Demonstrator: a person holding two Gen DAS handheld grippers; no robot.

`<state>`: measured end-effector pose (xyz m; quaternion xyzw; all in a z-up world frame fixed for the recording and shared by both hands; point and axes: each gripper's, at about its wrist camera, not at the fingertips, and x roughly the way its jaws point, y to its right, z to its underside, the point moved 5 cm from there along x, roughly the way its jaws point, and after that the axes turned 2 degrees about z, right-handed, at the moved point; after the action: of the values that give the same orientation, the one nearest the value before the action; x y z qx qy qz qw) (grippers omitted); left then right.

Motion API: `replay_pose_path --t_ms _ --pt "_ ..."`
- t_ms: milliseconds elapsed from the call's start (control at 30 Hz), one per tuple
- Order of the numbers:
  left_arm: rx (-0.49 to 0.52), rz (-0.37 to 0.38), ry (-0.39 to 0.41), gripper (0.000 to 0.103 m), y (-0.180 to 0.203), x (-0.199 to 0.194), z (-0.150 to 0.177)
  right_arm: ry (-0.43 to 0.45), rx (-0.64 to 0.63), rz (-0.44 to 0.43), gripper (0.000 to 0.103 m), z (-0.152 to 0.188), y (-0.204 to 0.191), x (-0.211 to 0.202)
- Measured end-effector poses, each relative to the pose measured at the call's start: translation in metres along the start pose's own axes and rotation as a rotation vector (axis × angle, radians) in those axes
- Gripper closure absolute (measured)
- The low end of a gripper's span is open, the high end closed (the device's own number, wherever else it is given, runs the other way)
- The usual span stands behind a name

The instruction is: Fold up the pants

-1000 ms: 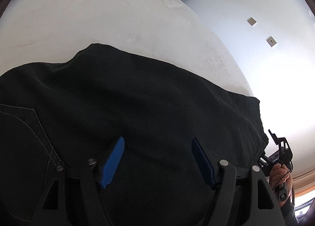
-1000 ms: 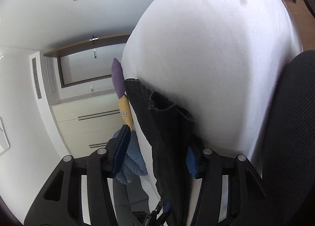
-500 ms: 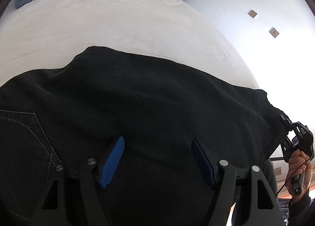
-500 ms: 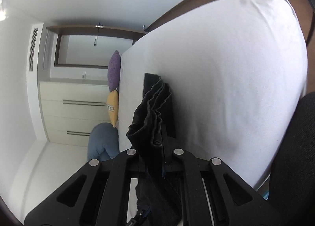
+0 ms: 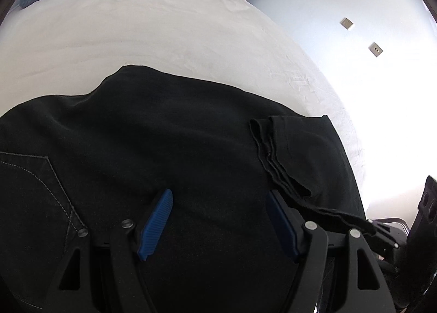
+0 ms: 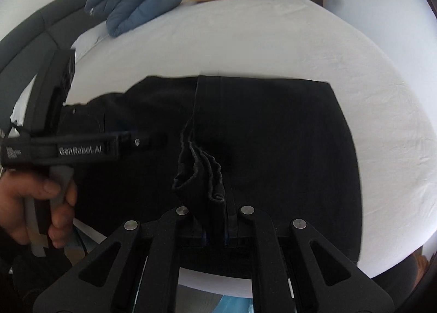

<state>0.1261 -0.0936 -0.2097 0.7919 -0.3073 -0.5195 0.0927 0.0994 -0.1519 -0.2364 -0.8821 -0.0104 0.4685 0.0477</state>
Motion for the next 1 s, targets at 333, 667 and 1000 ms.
replay_pose_path --t_ms 333,667,1000 --pt "-0.071 0.06 0.005 0.013 0.018 -0.012 -0.004 0.018 0.062 -0.022 0.096 -0.015 0.006 0.015" --pt "-0.335 0.312 -0.05 0.0 0.027 0.003 -0.026 0.09 0.047 0.008 0.096 -0.007 0.006 -0.035" --pt "-0.296 0.282 -0.19 0.091 0.025 0.027 -0.043 0.12 -0.053 0.031 0.096 -0.003 -0.016 -0.056"
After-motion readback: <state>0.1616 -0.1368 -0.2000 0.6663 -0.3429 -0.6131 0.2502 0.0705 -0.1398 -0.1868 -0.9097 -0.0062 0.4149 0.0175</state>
